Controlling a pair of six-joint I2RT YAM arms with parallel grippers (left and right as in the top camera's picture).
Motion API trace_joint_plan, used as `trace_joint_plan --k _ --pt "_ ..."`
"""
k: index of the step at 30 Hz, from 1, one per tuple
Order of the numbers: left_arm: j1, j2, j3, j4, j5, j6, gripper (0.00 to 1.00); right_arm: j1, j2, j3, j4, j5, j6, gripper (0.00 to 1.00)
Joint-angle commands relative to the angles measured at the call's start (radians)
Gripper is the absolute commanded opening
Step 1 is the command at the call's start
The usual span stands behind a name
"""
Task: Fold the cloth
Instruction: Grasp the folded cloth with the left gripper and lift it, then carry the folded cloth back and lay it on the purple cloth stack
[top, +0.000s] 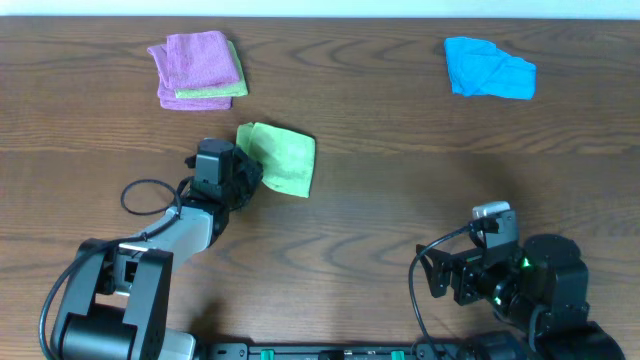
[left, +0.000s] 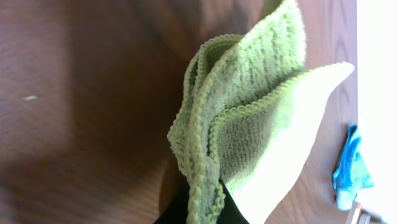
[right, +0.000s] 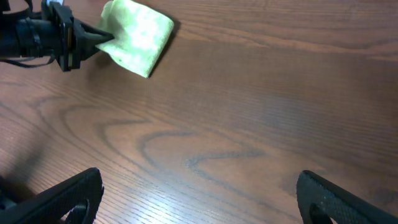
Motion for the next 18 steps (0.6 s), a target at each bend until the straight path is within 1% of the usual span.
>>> trace_joint_plan --k 1,4,7,9,12,18 --pt "-0.004 -0.008 0.092 -0.019 0.028 0.078 0.06 -0.006 -0.003 -0.003 -0.002 0.003 -0.003 0.99" --pt "-0.002 -0.009 0.224 -0.131 0.016 0.122 0.06 -0.006 -0.003 -0.003 -0.002 0.003 -0.003 0.99" --pt "-0.001 -0.008 0.376 -0.256 -0.043 0.179 0.06 -0.006 -0.003 -0.003 -0.002 0.003 -0.003 0.99" --pt "0.007 -0.006 0.459 -0.310 -0.072 0.209 0.06 -0.006 -0.003 -0.003 -0.002 0.003 -0.003 0.99" --pt "0.033 0.009 0.557 -0.340 -0.082 0.232 0.06 -0.006 -0.003 -0.003 -0.002 0.003 -0.003 0.99" --pt "0.091 0.092 0.693 -0.338 -0.082 0.236 0.06 -0.006 -0.003 -0.003 -0.002 0.003 -0.003 0.99"
